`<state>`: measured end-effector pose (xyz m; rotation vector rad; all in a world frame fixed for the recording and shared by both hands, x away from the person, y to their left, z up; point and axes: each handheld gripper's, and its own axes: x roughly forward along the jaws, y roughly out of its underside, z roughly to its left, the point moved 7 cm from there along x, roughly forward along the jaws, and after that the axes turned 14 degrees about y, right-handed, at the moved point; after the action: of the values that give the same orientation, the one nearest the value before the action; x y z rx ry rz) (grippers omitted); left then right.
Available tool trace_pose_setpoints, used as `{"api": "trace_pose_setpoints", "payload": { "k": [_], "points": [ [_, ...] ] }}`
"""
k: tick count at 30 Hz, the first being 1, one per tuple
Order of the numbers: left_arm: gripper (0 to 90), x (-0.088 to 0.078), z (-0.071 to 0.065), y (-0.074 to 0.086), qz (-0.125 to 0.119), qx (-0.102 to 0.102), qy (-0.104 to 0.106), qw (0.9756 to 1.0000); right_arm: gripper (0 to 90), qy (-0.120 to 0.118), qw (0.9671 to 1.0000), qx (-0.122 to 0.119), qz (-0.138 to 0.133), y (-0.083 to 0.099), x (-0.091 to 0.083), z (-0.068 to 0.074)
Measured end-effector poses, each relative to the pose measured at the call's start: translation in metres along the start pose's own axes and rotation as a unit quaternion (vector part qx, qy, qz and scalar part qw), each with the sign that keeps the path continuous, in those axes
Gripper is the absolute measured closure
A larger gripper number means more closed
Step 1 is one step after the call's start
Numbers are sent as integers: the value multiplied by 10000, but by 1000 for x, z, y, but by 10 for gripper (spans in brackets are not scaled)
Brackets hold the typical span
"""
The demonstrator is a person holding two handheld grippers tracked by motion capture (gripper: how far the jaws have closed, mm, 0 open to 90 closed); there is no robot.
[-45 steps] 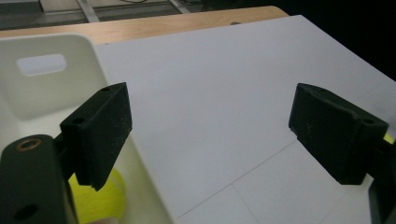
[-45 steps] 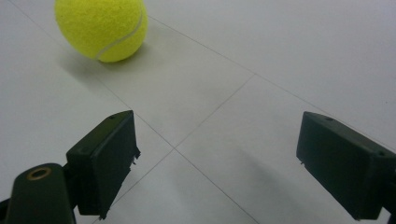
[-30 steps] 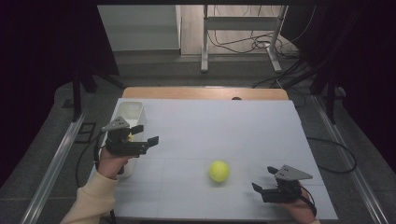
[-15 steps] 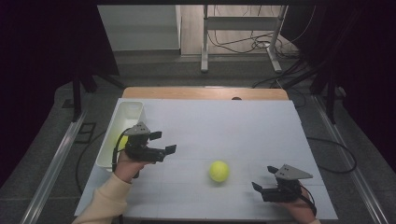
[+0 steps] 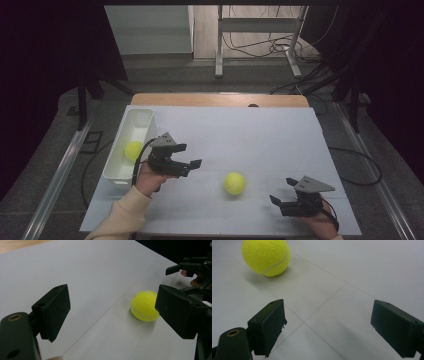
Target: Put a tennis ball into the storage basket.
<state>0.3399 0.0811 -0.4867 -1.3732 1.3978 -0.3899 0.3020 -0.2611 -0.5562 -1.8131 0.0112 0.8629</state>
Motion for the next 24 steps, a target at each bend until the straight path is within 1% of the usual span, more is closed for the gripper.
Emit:
{"api": "trace_pose_setpoints", "payload": {
  "k": [5,16,24],
  "points": [
    [139,10,-4,0,102,43,84,9999,128,4,10000,-3,-4,0,0,0],
    [140,26,-12,-2,170,92,272,9994,128,4,10000,-10,-10,0,0,0],
    [140,39,-19,-3,258,152,466,9985,128,-1,10000,-9,-9,-1,2,0]
  ]
}}
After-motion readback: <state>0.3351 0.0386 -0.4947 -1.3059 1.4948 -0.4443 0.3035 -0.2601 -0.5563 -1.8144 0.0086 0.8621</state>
